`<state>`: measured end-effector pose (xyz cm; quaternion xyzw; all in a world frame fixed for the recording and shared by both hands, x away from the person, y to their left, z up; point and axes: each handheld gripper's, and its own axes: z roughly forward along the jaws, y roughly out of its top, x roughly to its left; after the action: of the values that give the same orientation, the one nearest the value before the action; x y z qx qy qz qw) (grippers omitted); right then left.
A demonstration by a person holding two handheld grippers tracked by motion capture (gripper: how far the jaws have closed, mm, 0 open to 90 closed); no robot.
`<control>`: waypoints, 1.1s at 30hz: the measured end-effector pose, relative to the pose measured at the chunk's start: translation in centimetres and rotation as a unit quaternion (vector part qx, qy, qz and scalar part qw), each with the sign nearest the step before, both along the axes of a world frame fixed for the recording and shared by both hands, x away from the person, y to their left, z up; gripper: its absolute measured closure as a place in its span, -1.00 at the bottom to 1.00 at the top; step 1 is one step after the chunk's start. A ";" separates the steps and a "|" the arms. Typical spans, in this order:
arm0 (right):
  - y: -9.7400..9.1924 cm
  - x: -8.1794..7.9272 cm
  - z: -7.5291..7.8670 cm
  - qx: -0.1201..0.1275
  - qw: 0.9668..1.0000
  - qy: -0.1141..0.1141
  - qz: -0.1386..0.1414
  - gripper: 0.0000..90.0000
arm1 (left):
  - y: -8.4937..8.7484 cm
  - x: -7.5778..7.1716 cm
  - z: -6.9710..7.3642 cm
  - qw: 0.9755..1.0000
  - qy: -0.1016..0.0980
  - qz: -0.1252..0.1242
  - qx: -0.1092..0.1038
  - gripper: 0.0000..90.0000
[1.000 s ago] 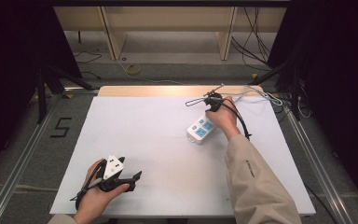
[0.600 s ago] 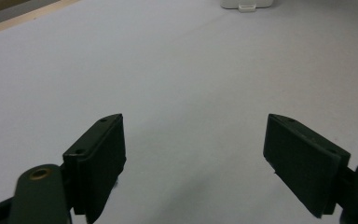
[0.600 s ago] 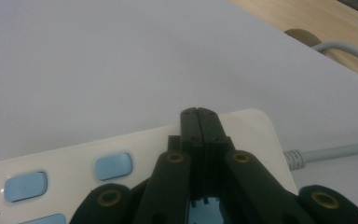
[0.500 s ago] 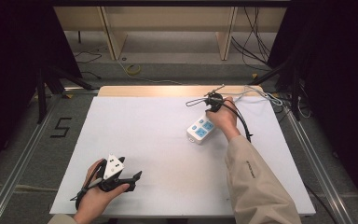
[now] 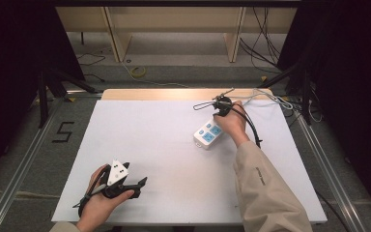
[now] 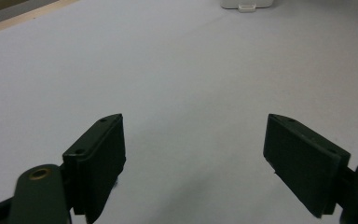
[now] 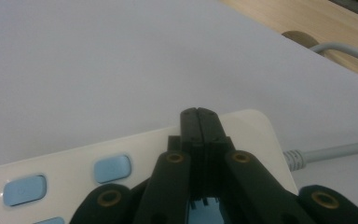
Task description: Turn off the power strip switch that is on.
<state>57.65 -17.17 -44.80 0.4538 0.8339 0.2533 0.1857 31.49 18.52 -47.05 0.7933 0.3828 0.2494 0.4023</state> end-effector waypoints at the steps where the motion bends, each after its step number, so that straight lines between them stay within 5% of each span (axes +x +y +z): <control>1: 0.0 0.0 0.0 0.000 1.000 -0.001 0.000 1.00 | 0.0 0.0 0.0 1.000 0.000 0.000 0.000 -0.54; 33: -2.1 -2.9 1.4 0.028 0.999 -0.032 0.013 1.00 | 0.0 0.1 -0.1 1.000 0.003 0.004 -0.002 -0.54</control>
<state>54.79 -19.29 -43.42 0.4398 0.8260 0.2931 0.1958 31.55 18.51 -47.13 0.7916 0.3874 0.2479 0.4023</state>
